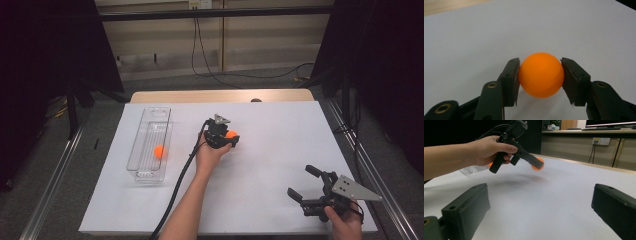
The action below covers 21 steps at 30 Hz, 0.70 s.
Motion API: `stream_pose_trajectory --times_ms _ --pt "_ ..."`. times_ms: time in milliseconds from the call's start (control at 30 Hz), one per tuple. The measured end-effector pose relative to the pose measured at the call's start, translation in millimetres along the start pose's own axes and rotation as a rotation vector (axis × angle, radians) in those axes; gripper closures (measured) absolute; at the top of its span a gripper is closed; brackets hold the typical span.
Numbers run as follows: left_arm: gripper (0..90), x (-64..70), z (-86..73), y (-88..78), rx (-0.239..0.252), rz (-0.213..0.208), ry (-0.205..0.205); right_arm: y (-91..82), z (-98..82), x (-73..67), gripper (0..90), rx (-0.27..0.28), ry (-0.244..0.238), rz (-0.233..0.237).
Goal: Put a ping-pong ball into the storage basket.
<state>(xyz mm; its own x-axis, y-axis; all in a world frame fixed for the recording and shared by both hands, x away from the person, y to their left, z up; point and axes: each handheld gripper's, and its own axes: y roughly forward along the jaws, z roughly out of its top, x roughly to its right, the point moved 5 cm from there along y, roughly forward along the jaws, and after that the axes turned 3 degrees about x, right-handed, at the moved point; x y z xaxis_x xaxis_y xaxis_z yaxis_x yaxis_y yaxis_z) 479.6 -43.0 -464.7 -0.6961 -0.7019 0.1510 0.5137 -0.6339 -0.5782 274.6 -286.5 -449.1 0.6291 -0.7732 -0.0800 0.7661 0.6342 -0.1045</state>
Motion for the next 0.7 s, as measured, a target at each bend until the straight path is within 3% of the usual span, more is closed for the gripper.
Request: stream_pose_trajectory --times_ms 300,700 --pt "51.0 2.0 1.6 -9.8 -0.003 -0.021 0.009 -0.1 -0.2 -0.1 1.2 -0.002 0.000 0.000" --pt "51.0 -1.0 -3.8 -19.5 -0.013 -0.016 0.015 0.1 -0.5 -0.6 1.1 -0.002 0.001 0.000"
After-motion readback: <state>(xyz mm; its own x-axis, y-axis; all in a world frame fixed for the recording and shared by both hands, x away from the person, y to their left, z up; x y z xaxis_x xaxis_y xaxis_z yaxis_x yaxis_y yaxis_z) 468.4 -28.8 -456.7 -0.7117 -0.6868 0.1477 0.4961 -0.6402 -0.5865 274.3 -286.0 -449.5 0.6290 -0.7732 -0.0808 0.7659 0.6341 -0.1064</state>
